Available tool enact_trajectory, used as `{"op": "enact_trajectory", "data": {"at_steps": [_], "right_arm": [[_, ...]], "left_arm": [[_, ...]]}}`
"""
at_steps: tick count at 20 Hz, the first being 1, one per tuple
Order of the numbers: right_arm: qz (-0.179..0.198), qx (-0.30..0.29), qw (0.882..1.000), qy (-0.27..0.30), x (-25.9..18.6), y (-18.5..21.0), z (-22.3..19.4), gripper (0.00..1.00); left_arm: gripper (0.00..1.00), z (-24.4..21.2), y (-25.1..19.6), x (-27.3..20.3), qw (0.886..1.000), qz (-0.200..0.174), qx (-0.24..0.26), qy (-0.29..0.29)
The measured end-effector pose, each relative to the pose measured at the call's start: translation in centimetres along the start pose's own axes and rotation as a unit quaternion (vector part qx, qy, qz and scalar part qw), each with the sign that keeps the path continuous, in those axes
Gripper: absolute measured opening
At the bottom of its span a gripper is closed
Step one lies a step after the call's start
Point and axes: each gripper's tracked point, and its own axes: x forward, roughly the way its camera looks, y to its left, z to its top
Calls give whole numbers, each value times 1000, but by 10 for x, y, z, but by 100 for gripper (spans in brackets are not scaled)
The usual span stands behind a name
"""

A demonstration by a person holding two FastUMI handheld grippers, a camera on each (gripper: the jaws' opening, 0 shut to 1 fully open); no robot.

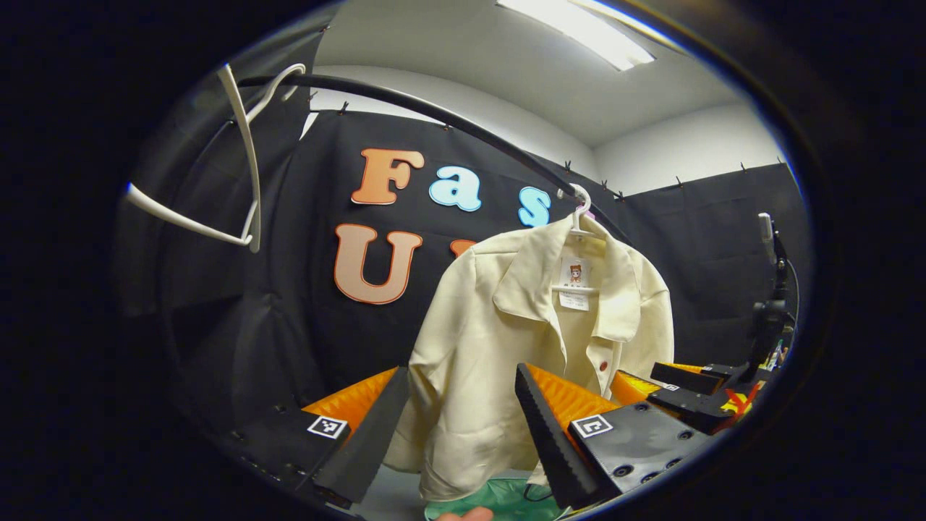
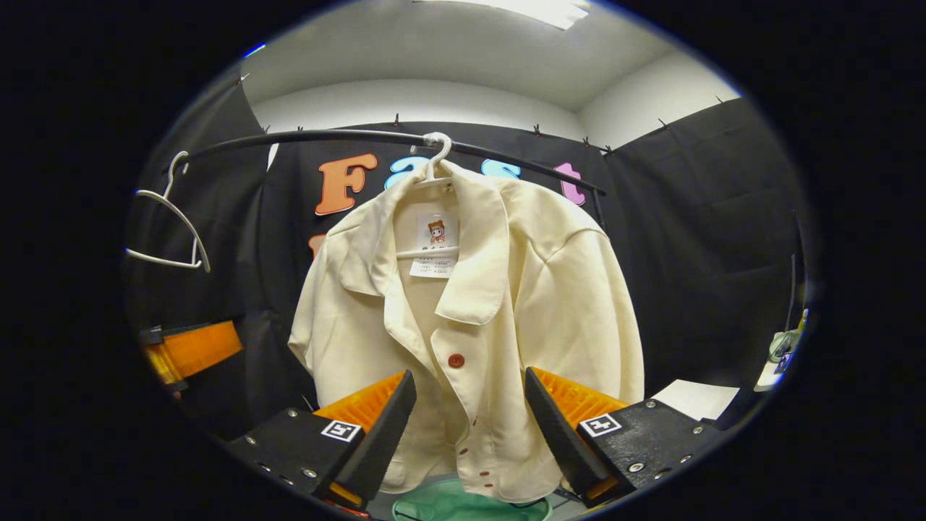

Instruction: Grasp the clothes on the hanger with both hands and then place them into the laundry hamper below.

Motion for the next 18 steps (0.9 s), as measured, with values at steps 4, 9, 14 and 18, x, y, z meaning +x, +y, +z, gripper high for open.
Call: {"op": "enact_trajectory", "data": {"at_steps": [4, 9, 14, 18], "right_arm": [[-41, -19, 999, 3, 47, -1, -16, 94], [-87, -16, 996, 33, 89, -27, -41, 95], [-97, -18, 995, 22, 89, -61, -26, 85], [-102, -78, 992, -13, 75, -82, 6, 55]], "left_arm": [[96, 3, 8, -8, 1000, 13, 0, -2], [96, 6, 23, -20, 999, 32, -1, -5], [97, 2, 25, -20, 1000, 24, -15, -5], [97, -2, 6, -12, 1000, -14, -19, 0]]}}
